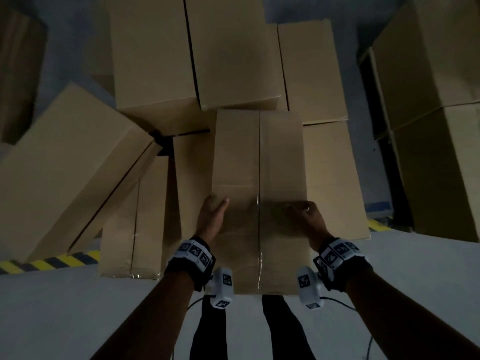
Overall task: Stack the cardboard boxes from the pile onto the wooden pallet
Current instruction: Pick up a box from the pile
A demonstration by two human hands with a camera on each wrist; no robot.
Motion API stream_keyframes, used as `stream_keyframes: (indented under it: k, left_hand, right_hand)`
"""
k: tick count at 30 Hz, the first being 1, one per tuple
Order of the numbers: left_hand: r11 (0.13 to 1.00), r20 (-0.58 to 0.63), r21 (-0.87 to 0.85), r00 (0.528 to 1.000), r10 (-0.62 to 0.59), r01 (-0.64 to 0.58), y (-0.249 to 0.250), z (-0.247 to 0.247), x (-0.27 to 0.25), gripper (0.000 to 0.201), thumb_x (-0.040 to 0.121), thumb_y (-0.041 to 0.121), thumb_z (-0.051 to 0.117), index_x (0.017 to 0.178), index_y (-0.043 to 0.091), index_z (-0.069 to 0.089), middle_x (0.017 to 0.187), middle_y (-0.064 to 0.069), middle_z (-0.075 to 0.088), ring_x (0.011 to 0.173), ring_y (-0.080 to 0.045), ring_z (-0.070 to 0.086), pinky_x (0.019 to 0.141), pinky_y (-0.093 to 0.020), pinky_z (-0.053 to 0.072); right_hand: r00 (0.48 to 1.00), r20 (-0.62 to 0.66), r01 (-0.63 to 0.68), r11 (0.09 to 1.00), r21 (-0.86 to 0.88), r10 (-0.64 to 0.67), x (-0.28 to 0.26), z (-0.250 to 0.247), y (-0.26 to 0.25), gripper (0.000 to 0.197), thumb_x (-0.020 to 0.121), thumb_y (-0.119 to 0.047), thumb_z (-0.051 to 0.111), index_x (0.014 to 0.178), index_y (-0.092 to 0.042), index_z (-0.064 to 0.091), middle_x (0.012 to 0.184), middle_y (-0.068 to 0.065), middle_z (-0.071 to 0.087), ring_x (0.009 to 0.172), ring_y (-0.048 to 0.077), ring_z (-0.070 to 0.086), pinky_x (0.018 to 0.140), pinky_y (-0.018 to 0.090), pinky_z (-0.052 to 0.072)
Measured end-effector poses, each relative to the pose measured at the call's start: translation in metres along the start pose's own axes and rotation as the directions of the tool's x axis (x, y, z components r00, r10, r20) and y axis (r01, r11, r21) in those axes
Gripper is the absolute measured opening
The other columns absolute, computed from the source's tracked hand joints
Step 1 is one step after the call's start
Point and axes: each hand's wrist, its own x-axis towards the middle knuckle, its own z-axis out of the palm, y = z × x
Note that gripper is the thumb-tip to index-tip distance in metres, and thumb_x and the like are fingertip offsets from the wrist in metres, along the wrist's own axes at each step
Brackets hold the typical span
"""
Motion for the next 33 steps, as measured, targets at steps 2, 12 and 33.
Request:
stream_keyframes:
  k: [2,12,33]
  left_hand:
    - [1.0,-0.024,-0.001,1.0,0.009,-0.009,0.009,-0.001,-0.027,0.076,0.096,0.052,0.059,0.158,0.02,0.028,0.162,-0.005,0.033,0.146,-0.029,0.036,0.113,-0.039,0.034]
    - [0.964,-0.145,-0.037,0.956,0.254,-0.262,0.05,-0.018,-0.177,0.046,0.097,0.044,0.061,0.133,0.024,0.04,0.122,0.008,0.054,0.096,-0.004,0.054,0.069,-0.023,0.043]
    - [0.547,-0.392,-0.127,0.548,0.739,-0.827,0.017,-0.051,-0.524,0.098,0.07,0.084,0.06,0.147,0.027,0.042,0.141,0.003,0.056,0.127,-0.018,0.056,0.101,-0.051,0.052]
  right_hand:
    - [0.999,0.002,0.036,0.999,-0.017,-0.036,-0.024,-0.012,-0.009,0.063,0.068,-0.06,0.081,0.115,-0.027,0.053,0.112,0.008,0.066,0.098,0.03,0.066,0.081,0.052,0.059]
    - [0.951,-0.017,0.308,0.951,-0.006,-0.308,-0.162,-0.078,-0.04,0.071,0.08,-0.054,0.073,0.131,-0.021,0.037,0.118,0.008,0.058,0.102,0.03,0.059,0.075,0.038,0.055]
    - [0.412,-0.415,0.881,0.471,-0.045,-0.811,-0.512,-0.197,0.036,0.077,0.084,-0.05,0.072,0.145,-0.03,0.031,0.119,-0.019,0.05,0.106,0.005,0.052,0.086,0.027,0.045]
